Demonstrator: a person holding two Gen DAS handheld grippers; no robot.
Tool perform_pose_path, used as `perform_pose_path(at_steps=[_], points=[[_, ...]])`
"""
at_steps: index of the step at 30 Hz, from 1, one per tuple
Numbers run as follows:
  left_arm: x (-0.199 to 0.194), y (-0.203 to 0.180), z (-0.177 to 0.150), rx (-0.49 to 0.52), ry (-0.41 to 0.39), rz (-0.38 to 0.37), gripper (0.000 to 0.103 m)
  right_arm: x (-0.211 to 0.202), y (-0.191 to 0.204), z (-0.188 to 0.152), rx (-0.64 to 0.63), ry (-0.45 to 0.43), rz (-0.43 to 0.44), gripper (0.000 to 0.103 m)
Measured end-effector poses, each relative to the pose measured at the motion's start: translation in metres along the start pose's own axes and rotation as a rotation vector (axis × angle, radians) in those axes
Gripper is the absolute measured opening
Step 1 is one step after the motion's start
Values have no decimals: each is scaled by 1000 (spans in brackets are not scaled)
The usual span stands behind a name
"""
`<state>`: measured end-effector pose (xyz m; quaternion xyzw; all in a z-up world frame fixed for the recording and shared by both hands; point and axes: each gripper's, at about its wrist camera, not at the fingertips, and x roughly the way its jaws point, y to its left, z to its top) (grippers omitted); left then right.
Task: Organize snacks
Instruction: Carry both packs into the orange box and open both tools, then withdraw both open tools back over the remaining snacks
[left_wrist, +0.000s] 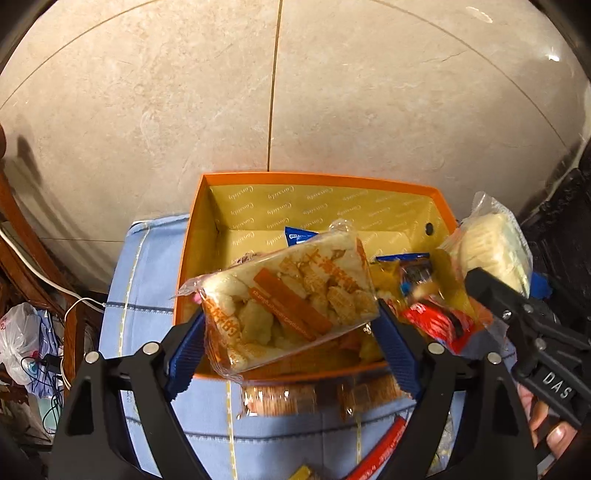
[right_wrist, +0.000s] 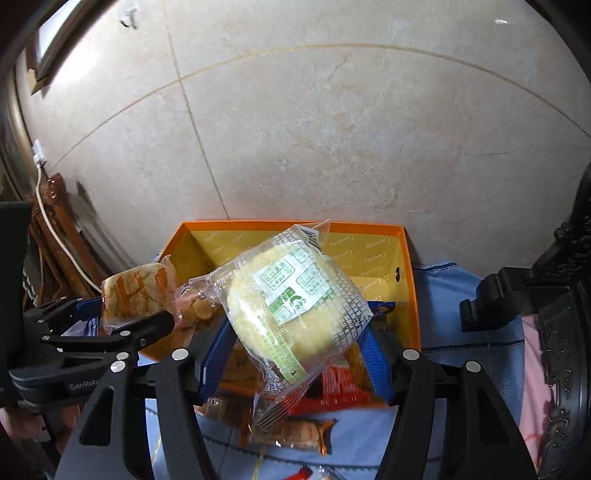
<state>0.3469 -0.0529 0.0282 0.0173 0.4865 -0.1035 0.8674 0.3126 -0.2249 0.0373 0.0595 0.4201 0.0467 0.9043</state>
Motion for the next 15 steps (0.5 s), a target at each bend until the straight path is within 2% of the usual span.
perform_pose_path(at_steps=[3, 4, 6, 8, 15], points=[[13, 3, 3, -19, 27, 2, 87, 18, 2, 1, -6, 36, -53, 74], [15, 5, 4, -25, 23, 11, 92, 22, 3, 0, -11, 42, -72, 78], [15, 6, 4, -30, 6, 47, 98, 20, 1, -1, -3, 19, -85, 82], [12, 8, 4, -39, 1, 37, 99, 16, -1, -2, 8, 4, -79, 90], [-11, 10, -20, -33, 0, 12, 99, -17, 6, -25, -30, -17, -90, 91]])
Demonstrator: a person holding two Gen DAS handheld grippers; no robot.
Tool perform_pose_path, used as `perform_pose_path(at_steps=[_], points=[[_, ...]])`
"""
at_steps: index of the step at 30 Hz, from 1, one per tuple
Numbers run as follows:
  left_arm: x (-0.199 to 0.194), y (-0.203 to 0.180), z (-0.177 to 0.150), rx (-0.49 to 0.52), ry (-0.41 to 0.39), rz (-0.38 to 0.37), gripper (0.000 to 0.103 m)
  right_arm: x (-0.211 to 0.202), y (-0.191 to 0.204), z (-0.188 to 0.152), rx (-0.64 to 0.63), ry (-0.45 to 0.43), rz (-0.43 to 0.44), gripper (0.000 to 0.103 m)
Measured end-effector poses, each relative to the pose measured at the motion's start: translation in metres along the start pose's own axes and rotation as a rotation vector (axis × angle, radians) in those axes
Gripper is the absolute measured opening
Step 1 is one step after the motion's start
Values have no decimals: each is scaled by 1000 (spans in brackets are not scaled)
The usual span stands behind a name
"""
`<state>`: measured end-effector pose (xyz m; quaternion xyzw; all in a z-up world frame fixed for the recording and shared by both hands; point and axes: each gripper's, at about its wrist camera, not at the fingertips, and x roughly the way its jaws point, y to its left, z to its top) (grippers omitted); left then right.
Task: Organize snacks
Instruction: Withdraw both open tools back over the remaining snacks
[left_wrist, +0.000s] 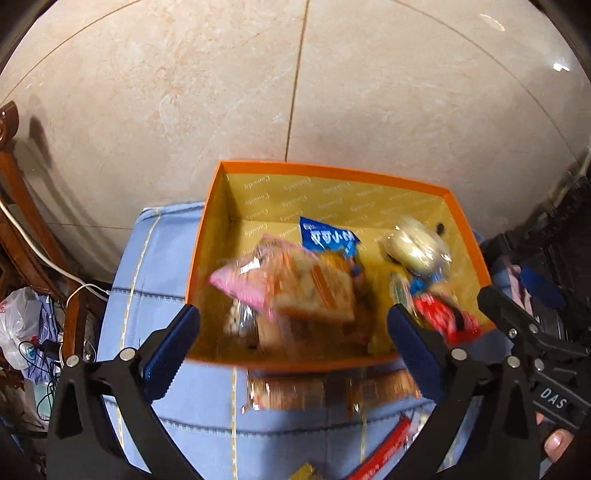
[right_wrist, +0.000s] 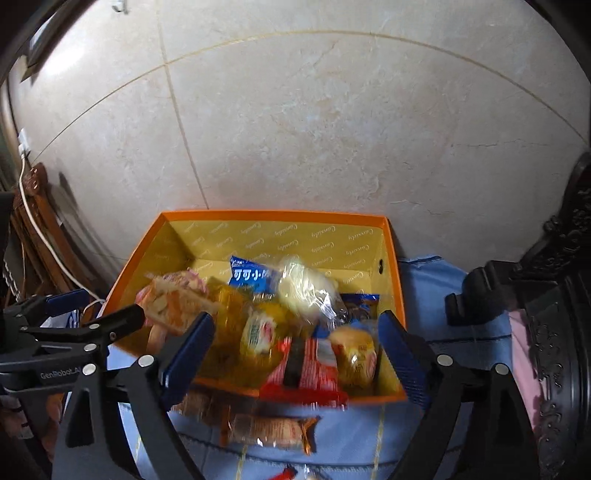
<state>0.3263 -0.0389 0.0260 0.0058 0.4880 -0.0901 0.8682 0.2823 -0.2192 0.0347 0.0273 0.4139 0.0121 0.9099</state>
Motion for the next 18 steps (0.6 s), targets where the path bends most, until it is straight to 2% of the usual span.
perform_pose_path(at_steps=[9, 13, 18], points=[[-58, -5, -60, 37, -12, -26, 99, -63, 14, -52, 3, -8, -12, 91], [-88, -6, -92, 47, -22, -31, 99, -95, 19, -82, 31, -4, -9, 92], [-111, -4, -134, 63, 4, -60, 99, -128, 30, -126, 33, 22, -16, 93]])
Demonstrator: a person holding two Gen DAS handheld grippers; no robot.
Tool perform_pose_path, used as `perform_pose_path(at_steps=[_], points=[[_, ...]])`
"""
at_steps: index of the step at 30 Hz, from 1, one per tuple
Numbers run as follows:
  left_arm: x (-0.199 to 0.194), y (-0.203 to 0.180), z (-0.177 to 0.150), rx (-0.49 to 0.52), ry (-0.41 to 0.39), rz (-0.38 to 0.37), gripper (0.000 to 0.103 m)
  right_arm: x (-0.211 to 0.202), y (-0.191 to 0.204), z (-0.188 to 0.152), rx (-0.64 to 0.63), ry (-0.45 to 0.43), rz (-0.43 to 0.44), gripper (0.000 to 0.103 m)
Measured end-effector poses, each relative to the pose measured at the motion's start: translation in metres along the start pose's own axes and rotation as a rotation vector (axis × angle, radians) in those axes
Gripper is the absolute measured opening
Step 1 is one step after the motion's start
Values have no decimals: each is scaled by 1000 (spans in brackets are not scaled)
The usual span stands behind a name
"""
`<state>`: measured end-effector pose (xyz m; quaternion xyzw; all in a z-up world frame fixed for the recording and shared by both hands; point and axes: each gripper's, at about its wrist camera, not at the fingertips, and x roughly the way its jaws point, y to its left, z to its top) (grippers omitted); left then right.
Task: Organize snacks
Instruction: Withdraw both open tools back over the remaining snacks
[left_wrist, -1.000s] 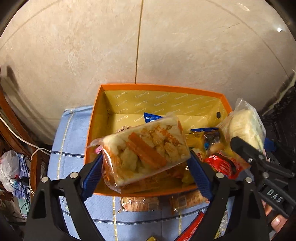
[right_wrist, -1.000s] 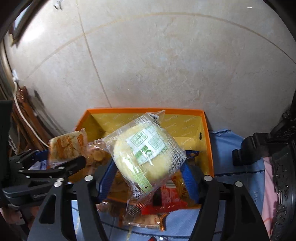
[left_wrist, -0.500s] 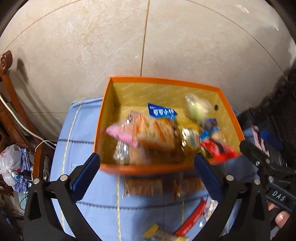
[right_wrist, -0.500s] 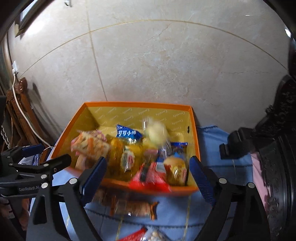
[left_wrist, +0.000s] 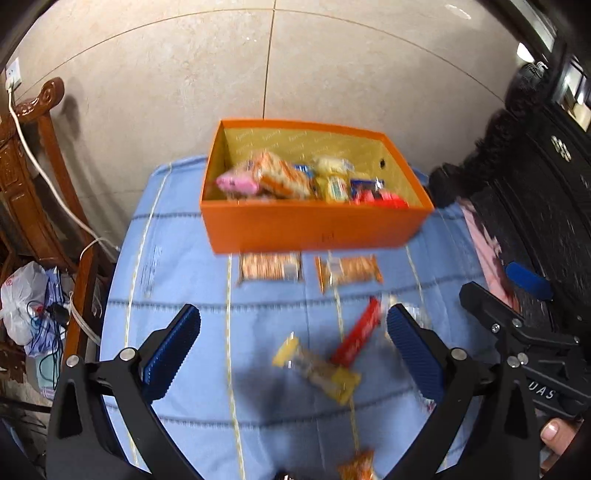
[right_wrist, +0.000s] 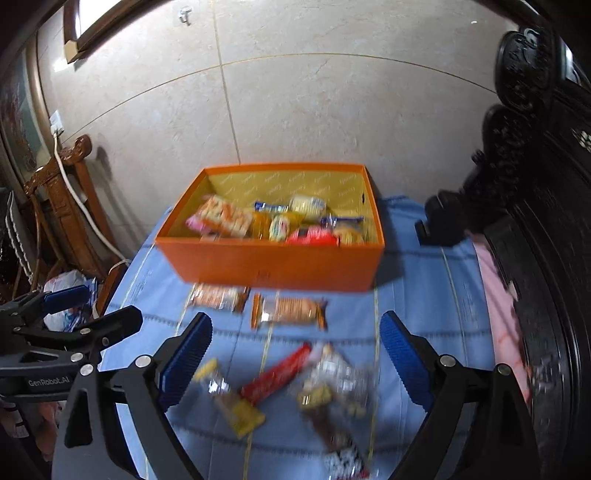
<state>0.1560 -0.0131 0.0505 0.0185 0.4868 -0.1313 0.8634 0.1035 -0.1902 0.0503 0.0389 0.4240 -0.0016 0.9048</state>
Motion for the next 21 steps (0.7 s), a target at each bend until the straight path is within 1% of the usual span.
perform_pose_path(at_steps=[2, 5, 7, 9, 10, 14, 21], points=[[-4, 1, -16, 8, 17, -10, 99, -6, 4, -16, -8, 13, -4, 93], [-5, 2, -38, 16, 44, -6, 99, -9, 9, -43, -20, 49, -20, 94], [-3, 2, -54, 32, 65, -10, 99, -9, 11, -60, -29, 67, -40, 94], [3, 1, -66, 47, 90, 8, 99, -7, 9, -74, -31, 88, -57, 94], [7, 1, -72, 44, 104, 5, 99, -7, 7, -80, -30, 94, -61, 94], [19, 0, -87, 22, 145, 2, 99, 1, -6, -97, -9, 128, -79, 94], [35, -14, -95, 25, 182, 10, 99, 29, -23, -115, -11, 198, -72, 94]])
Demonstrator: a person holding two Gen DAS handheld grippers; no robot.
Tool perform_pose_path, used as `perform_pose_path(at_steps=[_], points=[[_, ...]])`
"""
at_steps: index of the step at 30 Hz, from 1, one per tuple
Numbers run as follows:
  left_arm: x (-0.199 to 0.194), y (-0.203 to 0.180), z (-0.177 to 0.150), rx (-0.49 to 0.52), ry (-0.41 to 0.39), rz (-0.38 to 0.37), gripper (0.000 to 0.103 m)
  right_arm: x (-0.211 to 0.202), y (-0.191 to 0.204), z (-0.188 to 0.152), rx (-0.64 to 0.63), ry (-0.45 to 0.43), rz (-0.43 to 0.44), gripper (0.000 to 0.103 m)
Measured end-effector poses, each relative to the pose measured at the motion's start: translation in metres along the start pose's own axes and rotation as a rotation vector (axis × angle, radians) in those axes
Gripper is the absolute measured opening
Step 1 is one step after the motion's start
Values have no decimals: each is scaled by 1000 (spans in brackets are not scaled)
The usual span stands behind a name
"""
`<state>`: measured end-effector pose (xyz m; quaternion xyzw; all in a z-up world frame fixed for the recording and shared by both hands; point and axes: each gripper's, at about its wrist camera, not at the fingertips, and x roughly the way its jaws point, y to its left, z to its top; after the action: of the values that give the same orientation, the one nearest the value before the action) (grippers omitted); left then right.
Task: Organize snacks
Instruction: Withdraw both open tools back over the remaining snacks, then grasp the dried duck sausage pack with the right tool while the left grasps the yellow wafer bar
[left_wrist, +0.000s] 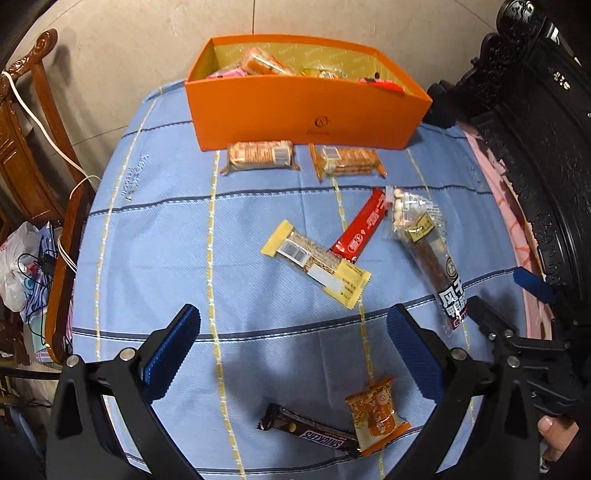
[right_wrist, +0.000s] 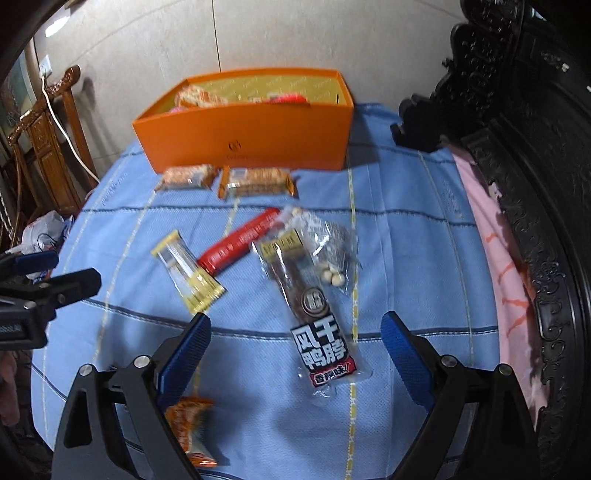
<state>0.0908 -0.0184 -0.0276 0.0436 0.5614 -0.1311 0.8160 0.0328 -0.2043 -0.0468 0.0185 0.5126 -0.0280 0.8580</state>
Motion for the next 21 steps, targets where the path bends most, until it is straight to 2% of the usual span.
perform_pose_path(at_steps=[7, 11, 15, 16, 17, 18, 21], points=[[12, -9, 6, -10, 20, 26, 99, 43, -5, 0, -47, 80, 16, 90], [15, -7, 9, -22, 27, 42, 99, 64, -7, 0, -71, 128, 35, 77], [15, -4, 6, -27, 36, 49, 99, 81, -6, -1, -99, 166, 40, 69], [15, -3, 5, -27, 39, 53, 99, 85, -5, -2, -104, 173, 45, 66], [16, -2, 3, -28, 43, 56, 99, 87, -5, -1, -105, 178, 49, 55], [17, -1, 1, -31, 50, 57, 99, 89, -5, -1, -105, 183, 57, 54], [23, 4, -4, -42, 70, 64, 99, 88, -2, 0, -119, 180, 63, 40]])
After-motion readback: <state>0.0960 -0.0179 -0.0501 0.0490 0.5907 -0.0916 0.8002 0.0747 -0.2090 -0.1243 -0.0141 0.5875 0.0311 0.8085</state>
